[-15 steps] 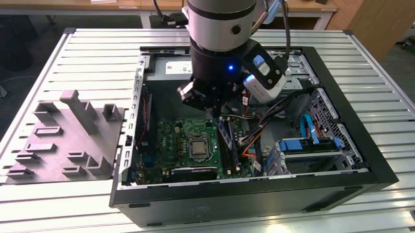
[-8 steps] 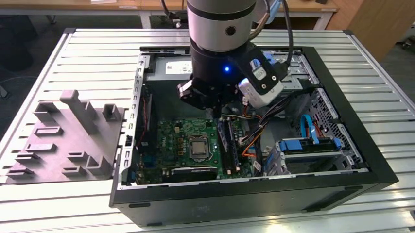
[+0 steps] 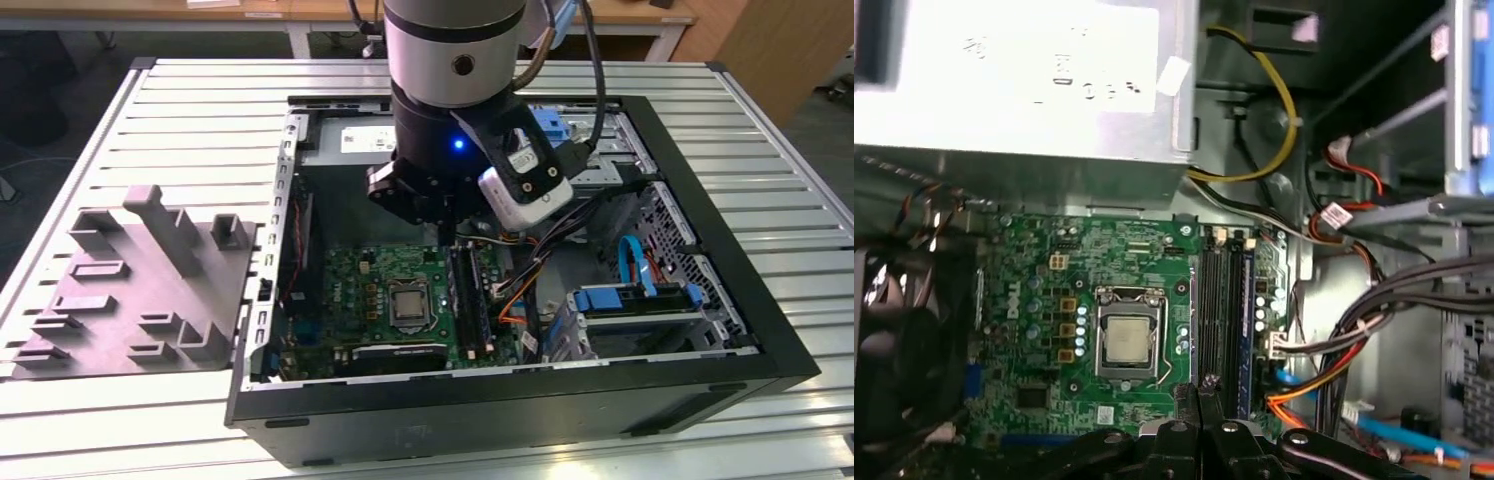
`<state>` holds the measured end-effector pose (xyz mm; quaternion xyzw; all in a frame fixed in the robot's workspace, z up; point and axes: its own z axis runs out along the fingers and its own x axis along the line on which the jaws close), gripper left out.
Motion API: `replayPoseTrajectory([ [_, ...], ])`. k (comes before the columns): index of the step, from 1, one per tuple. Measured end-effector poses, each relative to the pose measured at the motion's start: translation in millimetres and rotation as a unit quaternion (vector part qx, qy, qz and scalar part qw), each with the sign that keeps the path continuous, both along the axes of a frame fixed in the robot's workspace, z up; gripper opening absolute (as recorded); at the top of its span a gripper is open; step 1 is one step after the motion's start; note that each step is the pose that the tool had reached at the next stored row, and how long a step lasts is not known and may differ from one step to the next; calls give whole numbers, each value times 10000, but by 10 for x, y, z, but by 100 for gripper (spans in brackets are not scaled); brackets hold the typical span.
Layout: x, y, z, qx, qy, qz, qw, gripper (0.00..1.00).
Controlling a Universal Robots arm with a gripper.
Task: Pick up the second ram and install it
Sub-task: 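Insert the second ram into the second slot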
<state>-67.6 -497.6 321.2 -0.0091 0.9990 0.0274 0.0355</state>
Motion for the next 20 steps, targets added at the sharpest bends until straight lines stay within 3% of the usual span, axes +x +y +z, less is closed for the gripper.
replayPoseTrajectory([
  [3,0,0,-1,0,1,-204,9998,12],
  [10,3,0,-3,0,1,-208,9998,12],
  [17,10,0,-5,0,26,-207,9998,12],
  [18,12,0,-6,2,45,-206,9998,12],
  [20,14,0,-5,20,151,-206,9997,12],
])
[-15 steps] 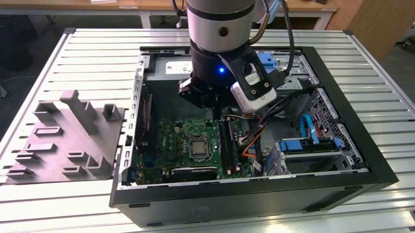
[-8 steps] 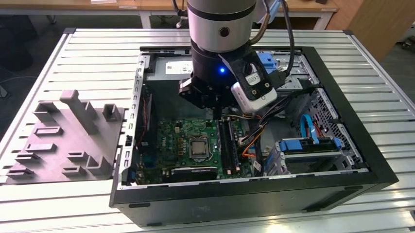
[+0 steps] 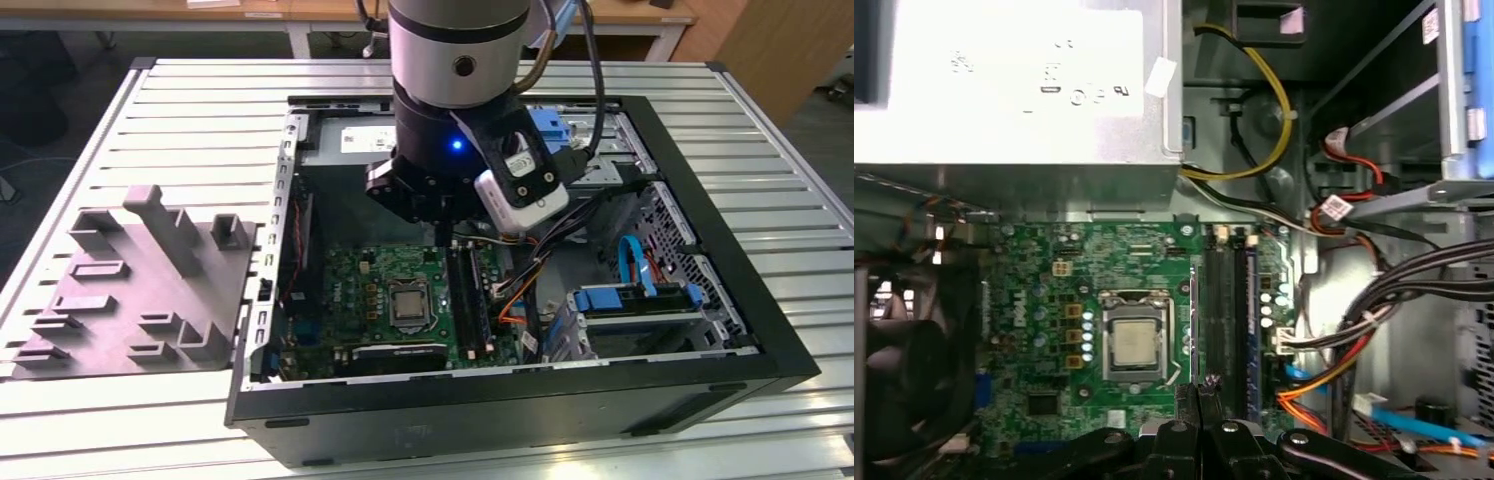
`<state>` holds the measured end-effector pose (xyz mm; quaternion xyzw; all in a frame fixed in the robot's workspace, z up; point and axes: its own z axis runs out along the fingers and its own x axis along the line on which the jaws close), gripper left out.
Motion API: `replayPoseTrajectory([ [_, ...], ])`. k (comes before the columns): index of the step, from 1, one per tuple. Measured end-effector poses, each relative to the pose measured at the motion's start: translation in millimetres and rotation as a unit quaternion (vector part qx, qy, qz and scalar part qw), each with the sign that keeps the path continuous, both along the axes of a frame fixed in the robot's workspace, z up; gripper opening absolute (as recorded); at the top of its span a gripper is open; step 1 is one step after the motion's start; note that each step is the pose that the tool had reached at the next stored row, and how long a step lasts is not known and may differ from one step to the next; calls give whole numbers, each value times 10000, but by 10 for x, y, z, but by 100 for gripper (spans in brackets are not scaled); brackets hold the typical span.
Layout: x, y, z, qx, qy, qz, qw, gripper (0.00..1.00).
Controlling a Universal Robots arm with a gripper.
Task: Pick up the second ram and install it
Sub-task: 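Insert the second ram into the second slot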
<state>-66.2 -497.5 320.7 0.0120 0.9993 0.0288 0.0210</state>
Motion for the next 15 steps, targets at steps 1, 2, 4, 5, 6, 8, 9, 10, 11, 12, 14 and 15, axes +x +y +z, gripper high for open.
replayPoseTrajectory([
  [1,0,0,-1,14,49,0,10000,12],
  [2,0,0,-1,17,60,0,10000,12],
  [4,-1,0,-2,18,62,-1,10000,12],
  [5,-1,0,-1,18,63,-1,10000,12],
  [6,0,-1,-2,17,64,0,10000,12],
  [8,2,-1,-5,18,66,44,10000,12],
  [9,5,0,-7,18,66,84,9999,12],
  [10,10,0,-10,17,66,122,9999,12],
  [11,18,0,-12,17,66,152,9999,12],
  [12,31,-1,-15,17,66,175,9998,12],
  [14,60,-1,-23,18,67,199,9998,12],
  [15,67,-1,-25,17,68,200,9998,12],
])
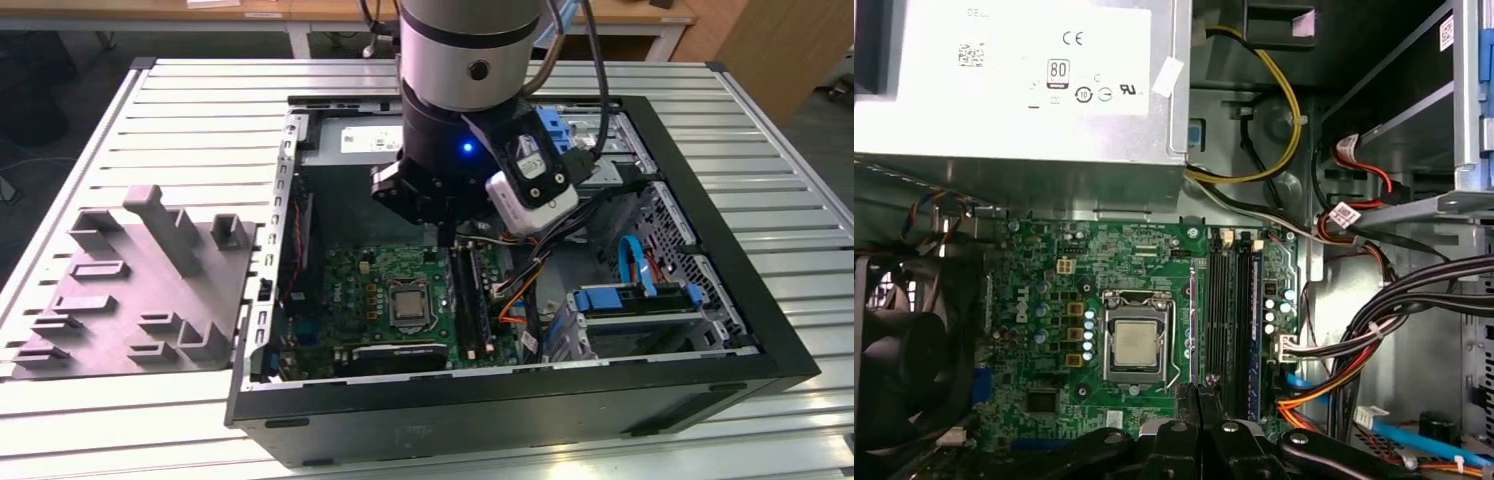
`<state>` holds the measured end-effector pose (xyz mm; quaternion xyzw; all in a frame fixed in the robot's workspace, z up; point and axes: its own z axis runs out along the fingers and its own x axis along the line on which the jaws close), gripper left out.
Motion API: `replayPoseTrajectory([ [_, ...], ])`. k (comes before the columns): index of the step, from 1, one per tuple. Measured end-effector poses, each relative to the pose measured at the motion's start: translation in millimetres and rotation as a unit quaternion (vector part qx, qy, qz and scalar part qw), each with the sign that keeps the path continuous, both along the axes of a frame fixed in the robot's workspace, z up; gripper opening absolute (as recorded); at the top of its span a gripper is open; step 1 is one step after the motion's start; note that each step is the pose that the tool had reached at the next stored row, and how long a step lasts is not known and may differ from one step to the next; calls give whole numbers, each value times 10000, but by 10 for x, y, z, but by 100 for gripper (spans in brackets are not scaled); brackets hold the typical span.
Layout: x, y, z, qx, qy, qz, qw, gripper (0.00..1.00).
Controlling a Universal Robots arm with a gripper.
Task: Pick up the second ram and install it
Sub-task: 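Insert the second ram into the second slot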
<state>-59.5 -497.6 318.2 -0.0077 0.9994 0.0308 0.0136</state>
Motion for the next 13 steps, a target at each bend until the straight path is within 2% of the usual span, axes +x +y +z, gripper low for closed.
replayPoseTrajectory([
  [13,43,0,-44,-1,1,1,10000,12],
])
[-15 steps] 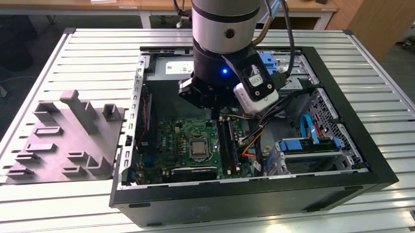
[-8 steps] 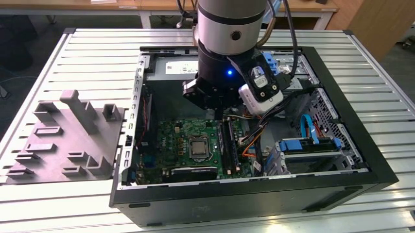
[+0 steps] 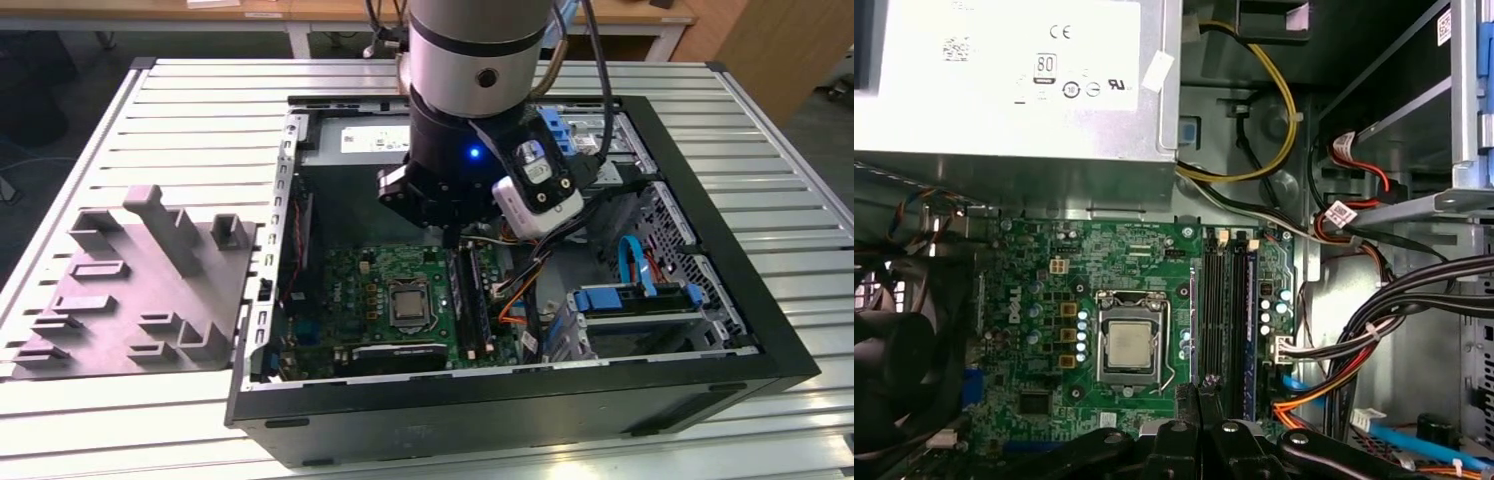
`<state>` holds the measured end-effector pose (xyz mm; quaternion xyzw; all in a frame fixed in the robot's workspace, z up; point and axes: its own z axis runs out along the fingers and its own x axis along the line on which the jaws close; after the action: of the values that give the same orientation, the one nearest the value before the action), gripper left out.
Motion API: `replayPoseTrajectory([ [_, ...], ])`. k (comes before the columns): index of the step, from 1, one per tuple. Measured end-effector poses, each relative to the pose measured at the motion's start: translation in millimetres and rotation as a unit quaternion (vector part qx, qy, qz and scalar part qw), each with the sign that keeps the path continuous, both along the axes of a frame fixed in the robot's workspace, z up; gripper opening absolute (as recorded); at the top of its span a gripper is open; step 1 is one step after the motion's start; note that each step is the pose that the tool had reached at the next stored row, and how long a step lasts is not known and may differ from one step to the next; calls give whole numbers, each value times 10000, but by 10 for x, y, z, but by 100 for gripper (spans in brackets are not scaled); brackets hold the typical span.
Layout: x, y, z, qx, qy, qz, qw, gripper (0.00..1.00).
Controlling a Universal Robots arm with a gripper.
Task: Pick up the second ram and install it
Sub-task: 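Insert the second ram into the second slot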
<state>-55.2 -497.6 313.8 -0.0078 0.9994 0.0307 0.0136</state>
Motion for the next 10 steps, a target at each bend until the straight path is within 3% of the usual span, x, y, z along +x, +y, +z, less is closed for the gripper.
replayPoseTrajectory([
  [10,39,0,-74,0,1,0,10000,12],
])
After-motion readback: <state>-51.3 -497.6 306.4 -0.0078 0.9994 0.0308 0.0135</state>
